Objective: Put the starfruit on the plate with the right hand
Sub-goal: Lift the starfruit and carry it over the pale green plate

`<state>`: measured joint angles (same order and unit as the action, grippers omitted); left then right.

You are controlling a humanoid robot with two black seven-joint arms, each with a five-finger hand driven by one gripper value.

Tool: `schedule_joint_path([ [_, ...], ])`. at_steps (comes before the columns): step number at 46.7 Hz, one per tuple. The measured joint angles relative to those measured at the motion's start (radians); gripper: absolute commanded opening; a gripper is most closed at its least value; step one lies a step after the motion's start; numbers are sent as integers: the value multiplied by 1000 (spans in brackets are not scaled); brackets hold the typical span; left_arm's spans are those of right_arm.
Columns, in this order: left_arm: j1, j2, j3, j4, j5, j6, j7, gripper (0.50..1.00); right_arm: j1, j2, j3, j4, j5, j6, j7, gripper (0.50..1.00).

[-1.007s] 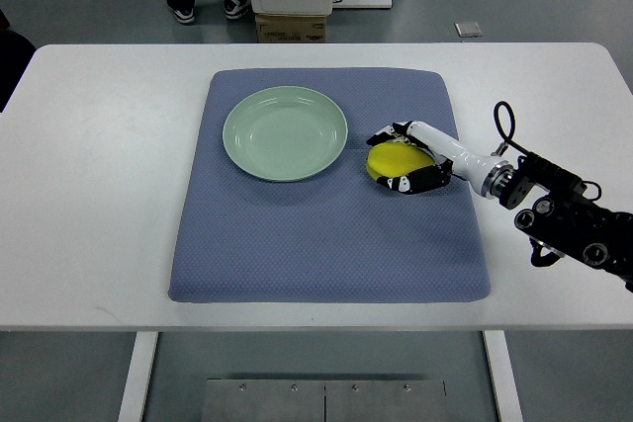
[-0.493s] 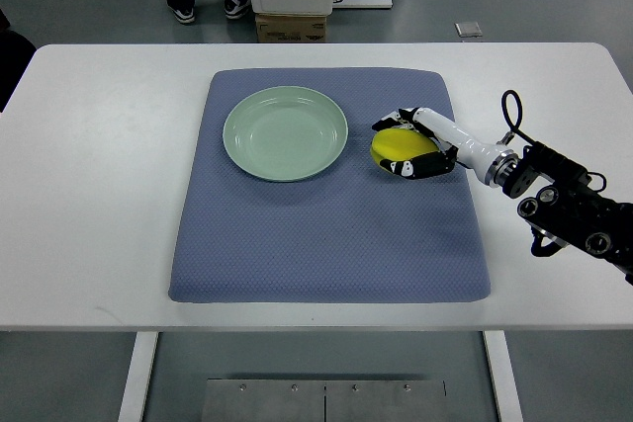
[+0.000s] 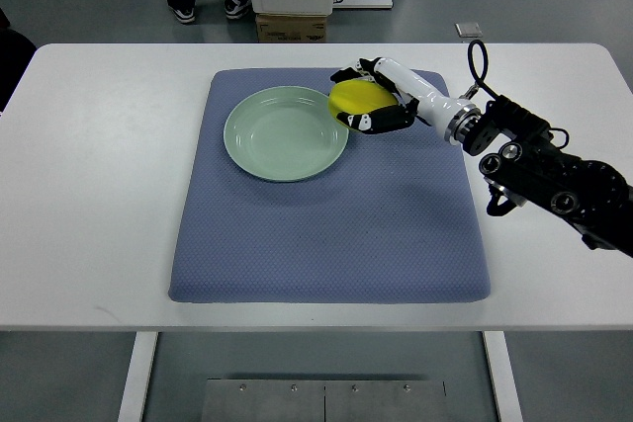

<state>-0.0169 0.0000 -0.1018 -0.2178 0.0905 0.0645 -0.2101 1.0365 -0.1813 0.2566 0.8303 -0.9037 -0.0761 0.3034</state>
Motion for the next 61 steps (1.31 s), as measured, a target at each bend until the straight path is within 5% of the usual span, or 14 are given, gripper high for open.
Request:
schedule_joint_path([
  [18, 0, 0, 0, 0, 0, 0, 0, 1000, 49, 176, -6, -111, 1, -5, -43, 500],
  [33, 0, 0, 0, 0, 0, 0, 0, 1000, 56, 181, -24, -183, 0, -9, -87, 500],
  [61, 0, 0, 0, 0, 0, 0, 0, 1000, 74, 181, -79, -125, 0, -8, -112, 500],
])
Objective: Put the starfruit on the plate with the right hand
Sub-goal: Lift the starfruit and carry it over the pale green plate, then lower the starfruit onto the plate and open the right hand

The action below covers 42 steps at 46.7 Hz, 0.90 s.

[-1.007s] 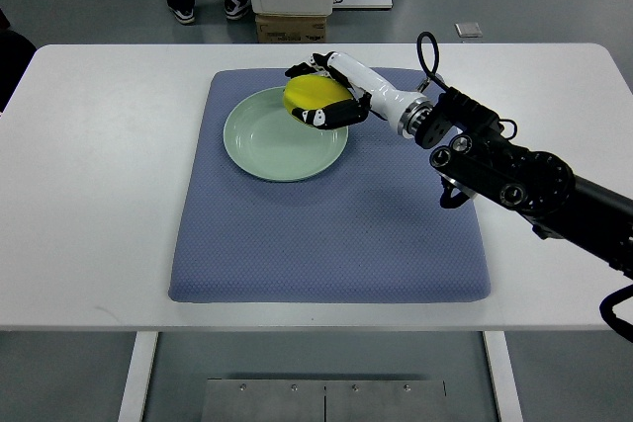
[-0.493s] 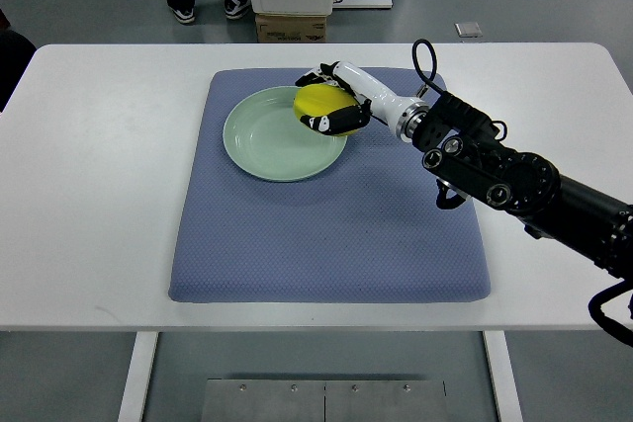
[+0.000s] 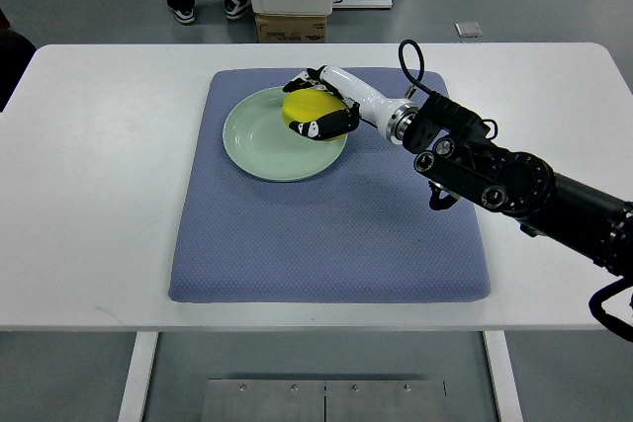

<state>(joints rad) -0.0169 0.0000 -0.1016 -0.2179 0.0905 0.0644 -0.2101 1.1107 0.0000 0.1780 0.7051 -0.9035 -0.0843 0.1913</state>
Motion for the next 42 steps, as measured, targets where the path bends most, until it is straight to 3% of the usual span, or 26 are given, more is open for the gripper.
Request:
schedule_joint_path([
  [20, 0, 0, -1, 0, 0, 0, 0, 1000, -1, 0, -85, 24, -3, 0, -11, 500],
  [29, 0, 0, -1, 0, 0, 0, 0, 1000, -1, 0, -87, 24, -6, -1, -60, 704],
  [31, 0, 0, -1, 0, 0, 0, 0, 1000, -1, 0, -87, 25, -6, -1, -71, 807],
  [33, 0, 0, -1, 0, 0, 0, 0, 1000, -1, 0, -88, 25, -6, -1, -81, 976],
  [34, 0, 0, -1, 0, 0, 0, 0, 1000, -1, 0, -87, 25, -6, -1, -82, 999],
  [42, 0, 0, 0, 0, 0, 0, 0, 1000, 4, 0, -97, 25, -6, 4, -86, 1000],
])
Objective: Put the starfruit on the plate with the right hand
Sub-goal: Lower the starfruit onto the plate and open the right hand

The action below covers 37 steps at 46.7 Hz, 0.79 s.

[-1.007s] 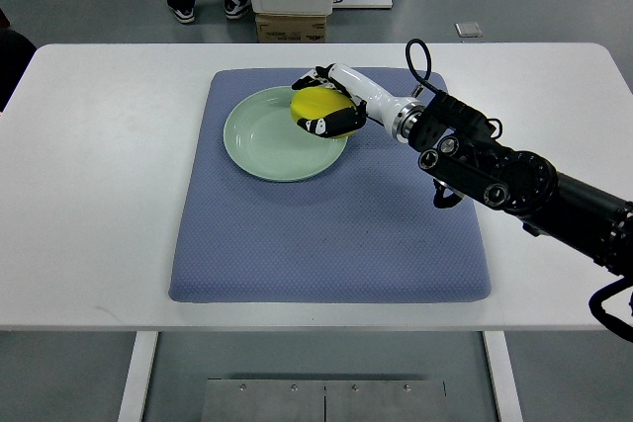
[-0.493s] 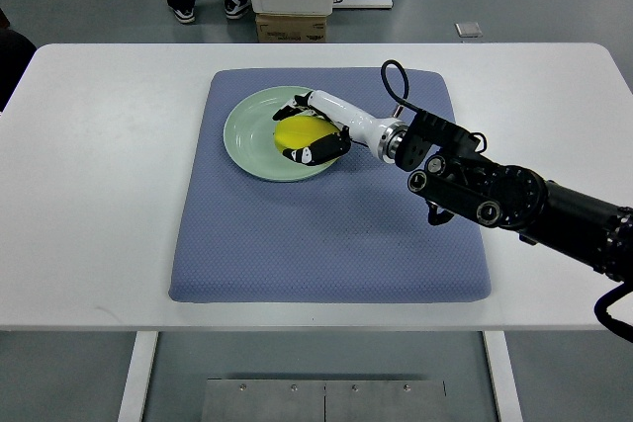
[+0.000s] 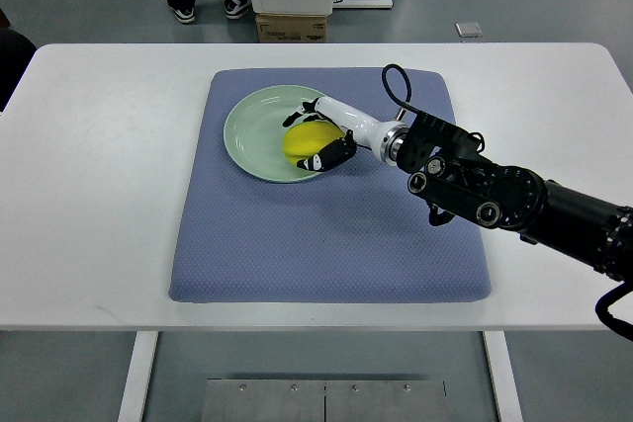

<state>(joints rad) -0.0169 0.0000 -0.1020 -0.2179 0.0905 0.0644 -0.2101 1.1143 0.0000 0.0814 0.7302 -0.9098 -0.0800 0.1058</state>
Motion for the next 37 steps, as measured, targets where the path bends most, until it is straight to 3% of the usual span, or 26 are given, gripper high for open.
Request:
schedule_joint_path([
  [37, 0, 0, 0, 0, 0, 0, 0, 1000, -1, -16, 81, 25, 15, 2, 10, 1000],
])
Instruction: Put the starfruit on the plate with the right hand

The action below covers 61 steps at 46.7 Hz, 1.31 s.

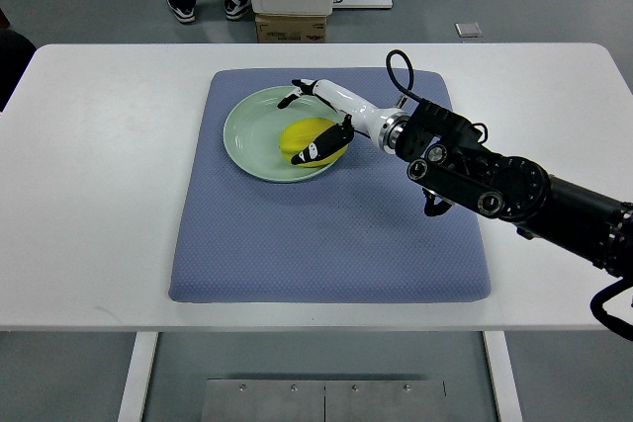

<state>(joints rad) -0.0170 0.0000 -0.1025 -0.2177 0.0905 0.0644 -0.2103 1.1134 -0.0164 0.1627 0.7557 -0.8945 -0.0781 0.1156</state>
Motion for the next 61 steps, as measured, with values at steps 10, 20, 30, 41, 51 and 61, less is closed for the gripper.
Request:
schedule_joint_path([
  [10, 0, 0, 1, 0, 0, 0, 0, 1000, -27, -50, 28, 5, 0, -4, 2, 1000],
  [20, 0, 0, 0, 0, 0, 0, 0, 1000, -40, -53, 33, 1, -1, -9, 2, 1000],
  [30, 0, 0, 0, 0, 0, 0, 0, 1000, -40, -55, 37, -14, -1, -12, 1, 1000],
  [41, 0, 0, 0, 0, 0, 0, 0, 1000, -46, -94, 55, -35, 0, -13, 2, 1000],
  [51, 0, 0, 0, 0, 0, 0, 0, 1000, -51, -111, 74, -55, 1, -13, 3, 1000],
  [61, 0, 0, 1, 0, 0, 0, 0, 1000, -63, -144, 128, -85, 41, -13, 0, 1000],
])
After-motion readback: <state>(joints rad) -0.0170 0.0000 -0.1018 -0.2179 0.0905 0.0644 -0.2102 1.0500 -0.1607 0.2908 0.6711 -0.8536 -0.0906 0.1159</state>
